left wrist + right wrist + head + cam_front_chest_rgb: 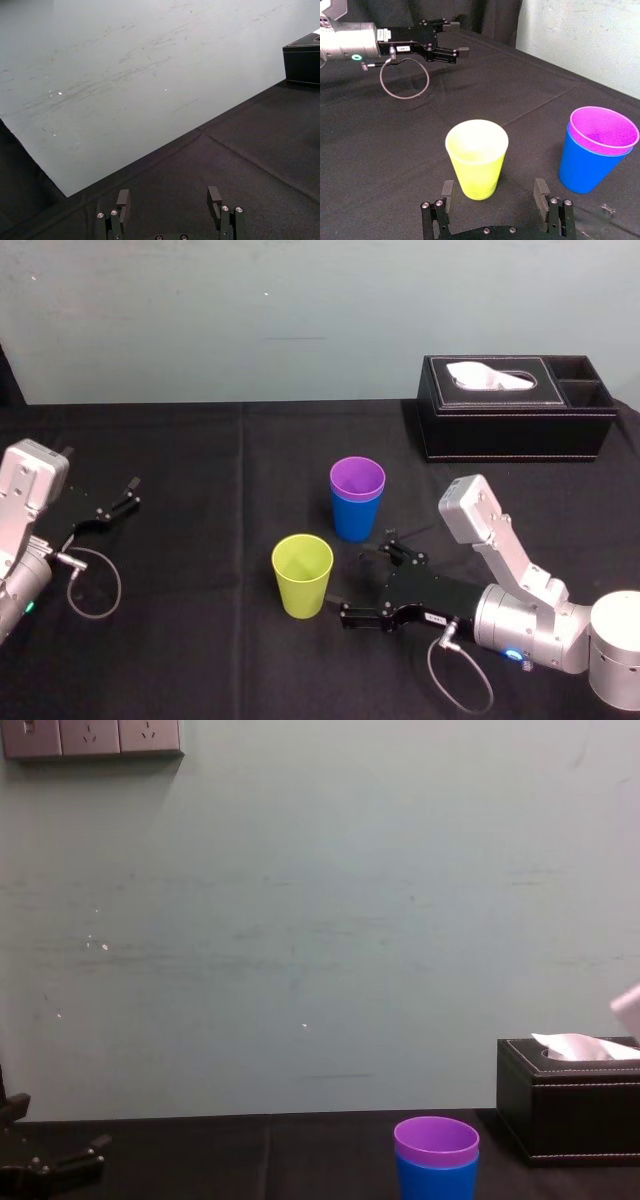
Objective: Stack the three plastic cups sequentially using one hand.
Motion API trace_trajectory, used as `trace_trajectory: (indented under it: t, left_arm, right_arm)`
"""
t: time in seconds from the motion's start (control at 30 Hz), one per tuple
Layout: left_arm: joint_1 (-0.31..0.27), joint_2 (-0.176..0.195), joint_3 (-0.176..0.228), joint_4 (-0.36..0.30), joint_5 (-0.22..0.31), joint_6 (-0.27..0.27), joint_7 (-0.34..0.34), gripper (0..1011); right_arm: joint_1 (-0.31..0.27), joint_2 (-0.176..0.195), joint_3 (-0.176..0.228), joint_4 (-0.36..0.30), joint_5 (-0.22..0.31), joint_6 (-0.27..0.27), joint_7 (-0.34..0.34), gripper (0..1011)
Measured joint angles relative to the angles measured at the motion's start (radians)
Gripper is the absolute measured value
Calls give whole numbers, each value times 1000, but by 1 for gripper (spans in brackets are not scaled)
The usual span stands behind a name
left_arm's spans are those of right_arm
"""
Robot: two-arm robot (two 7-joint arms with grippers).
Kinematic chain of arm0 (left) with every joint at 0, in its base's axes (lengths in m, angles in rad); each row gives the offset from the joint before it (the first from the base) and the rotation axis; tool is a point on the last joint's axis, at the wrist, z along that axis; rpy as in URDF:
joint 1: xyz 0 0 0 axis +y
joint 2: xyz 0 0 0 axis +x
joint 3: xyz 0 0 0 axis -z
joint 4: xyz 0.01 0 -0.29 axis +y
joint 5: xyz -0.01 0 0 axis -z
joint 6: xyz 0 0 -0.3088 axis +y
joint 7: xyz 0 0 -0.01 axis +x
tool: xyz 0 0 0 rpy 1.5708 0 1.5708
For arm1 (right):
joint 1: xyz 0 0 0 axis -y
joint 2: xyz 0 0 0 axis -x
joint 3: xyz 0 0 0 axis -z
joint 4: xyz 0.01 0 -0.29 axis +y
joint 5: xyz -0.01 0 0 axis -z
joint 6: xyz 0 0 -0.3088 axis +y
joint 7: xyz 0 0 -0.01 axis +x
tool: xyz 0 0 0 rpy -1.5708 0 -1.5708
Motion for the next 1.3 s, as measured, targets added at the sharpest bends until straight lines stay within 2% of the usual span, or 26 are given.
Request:
trace_trajectory:
  t: [1.3]
  left_arm:
    - [0, 0, 0, 0, 0, 0, 0, 1010]
  right_arm:
    - [71, -65, -63, 74, -25, 22, 19, 1004]
